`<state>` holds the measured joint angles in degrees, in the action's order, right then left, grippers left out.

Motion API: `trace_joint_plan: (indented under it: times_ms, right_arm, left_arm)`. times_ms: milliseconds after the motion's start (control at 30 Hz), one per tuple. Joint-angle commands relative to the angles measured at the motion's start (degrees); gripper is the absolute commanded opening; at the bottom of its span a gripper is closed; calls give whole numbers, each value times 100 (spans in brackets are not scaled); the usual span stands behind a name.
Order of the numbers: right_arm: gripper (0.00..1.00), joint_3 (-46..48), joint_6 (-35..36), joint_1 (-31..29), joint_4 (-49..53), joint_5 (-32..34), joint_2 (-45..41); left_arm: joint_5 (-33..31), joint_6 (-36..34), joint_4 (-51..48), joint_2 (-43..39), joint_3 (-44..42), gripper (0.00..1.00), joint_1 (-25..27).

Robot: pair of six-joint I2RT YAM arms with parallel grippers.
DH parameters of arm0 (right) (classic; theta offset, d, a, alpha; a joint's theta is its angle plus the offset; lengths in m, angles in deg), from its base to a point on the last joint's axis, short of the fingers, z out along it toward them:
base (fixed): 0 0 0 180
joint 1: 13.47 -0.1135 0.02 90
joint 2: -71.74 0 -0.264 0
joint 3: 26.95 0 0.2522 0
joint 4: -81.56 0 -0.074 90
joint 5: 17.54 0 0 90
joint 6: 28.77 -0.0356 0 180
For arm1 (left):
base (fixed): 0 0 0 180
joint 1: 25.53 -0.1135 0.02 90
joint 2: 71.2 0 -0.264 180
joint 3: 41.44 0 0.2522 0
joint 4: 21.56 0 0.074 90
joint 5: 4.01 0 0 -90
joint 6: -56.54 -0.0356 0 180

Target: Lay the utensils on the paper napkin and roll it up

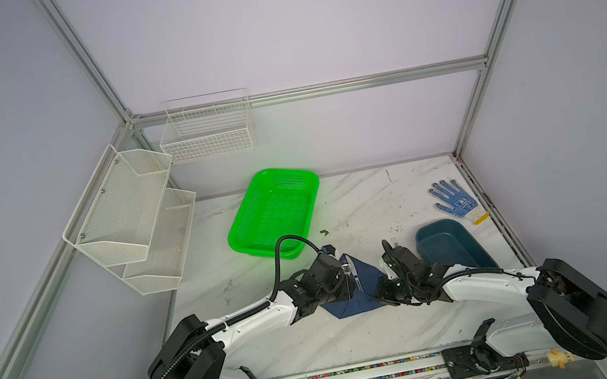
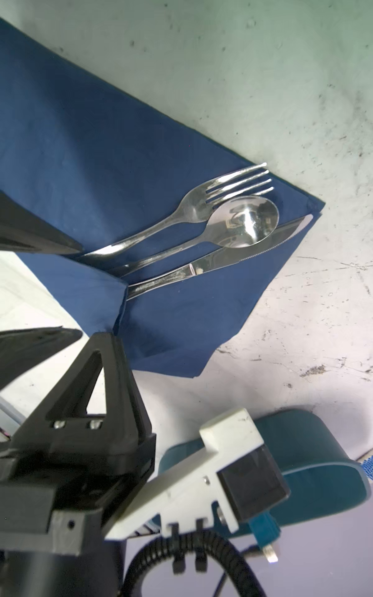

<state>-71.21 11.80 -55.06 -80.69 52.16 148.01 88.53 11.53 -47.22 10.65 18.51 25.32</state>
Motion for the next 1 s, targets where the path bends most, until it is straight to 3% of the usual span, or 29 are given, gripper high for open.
trace_joint_plan:
  times_ms: [0,133,400,600,800,967]
  right_arm:
    - [16,-22,-97,-25,249,158,-145]
    - [17,20,-117,-25,270,207,-191]
    - [17,9,-111,-21,335,241,-159]
    - [19,233,-532,126,607,903,-796]
    - [27,715,-373,1136,618,292,-1352]
    - [32,809,-273,1306,520,2,-1245]
  left_arm:
    - [246,-261,-7,-29,171,31,147]
    - [555,-342,138,253,275,25,398]
    - [991,-215,637,1075,520,24,548]
    - [953,-199,715,1253,593,23,541]
    - [1002,-239,818,1126,528,24,551]
    - [1015,-254,847,1234,601,24,540]
